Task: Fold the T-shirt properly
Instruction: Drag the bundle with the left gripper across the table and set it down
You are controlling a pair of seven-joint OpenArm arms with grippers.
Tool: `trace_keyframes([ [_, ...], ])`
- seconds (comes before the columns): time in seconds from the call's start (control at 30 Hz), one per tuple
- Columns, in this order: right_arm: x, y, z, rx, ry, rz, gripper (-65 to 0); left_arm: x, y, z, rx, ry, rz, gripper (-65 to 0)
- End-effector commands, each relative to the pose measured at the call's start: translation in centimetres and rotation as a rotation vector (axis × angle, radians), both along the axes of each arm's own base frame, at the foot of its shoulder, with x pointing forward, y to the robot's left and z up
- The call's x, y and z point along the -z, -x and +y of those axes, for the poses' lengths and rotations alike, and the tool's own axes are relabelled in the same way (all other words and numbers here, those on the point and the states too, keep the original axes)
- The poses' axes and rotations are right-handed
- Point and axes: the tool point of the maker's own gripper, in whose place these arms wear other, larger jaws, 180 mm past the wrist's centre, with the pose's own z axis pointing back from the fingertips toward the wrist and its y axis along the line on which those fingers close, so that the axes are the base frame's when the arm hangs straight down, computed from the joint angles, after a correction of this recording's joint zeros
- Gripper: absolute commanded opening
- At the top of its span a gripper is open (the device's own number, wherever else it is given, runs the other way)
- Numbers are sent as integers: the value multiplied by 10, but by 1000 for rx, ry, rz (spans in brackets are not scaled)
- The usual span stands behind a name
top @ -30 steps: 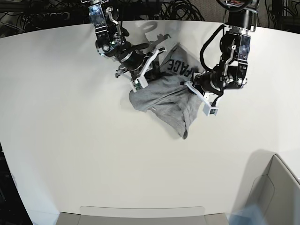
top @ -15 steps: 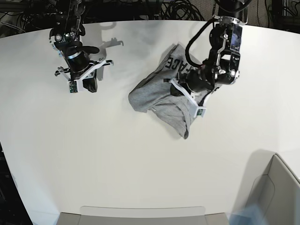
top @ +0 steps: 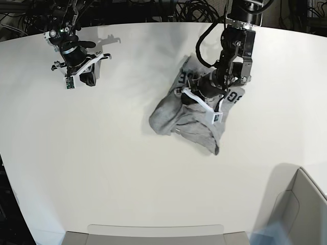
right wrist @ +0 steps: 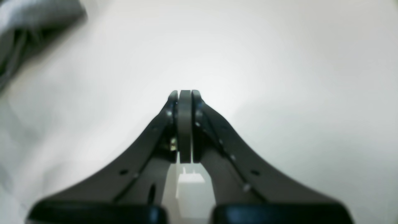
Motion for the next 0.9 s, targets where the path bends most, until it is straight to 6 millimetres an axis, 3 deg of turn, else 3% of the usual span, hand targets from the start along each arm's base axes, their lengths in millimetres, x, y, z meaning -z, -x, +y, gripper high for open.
trace_keyframes([
  [0.0, -12, -6, 3, -14, -12, -51, -650, 6, -4, 29, -63, -77, 6, -638],
  [0.27, -10, -4, 4, -19, -12, -46, -650, 14, -8, 112, -252, -142, 25, -638],
  [0.37, -10, -4, 5, -19, -14, -46, -650, 5, -22, 150, -359, -157, -15, -638],
  [0.43, -11, -5, 5, -19, -14, -47, -650, 8, -24, 164, -404, -153, -5, -638],
  [0.6, -11, -6, 5, -19, -14, -50, -650, 3, -29, 170, -417, -154, -18, -638],
  [0.7, -12, -7, 5, -20, -14, -53, -650, -11, -37, 170, -414, -157, -65, -638],
  [0.87, -15, -9, 5, -25, -12, -65, -650, -64, -58, 168, -401, -169, -225, -638],
])
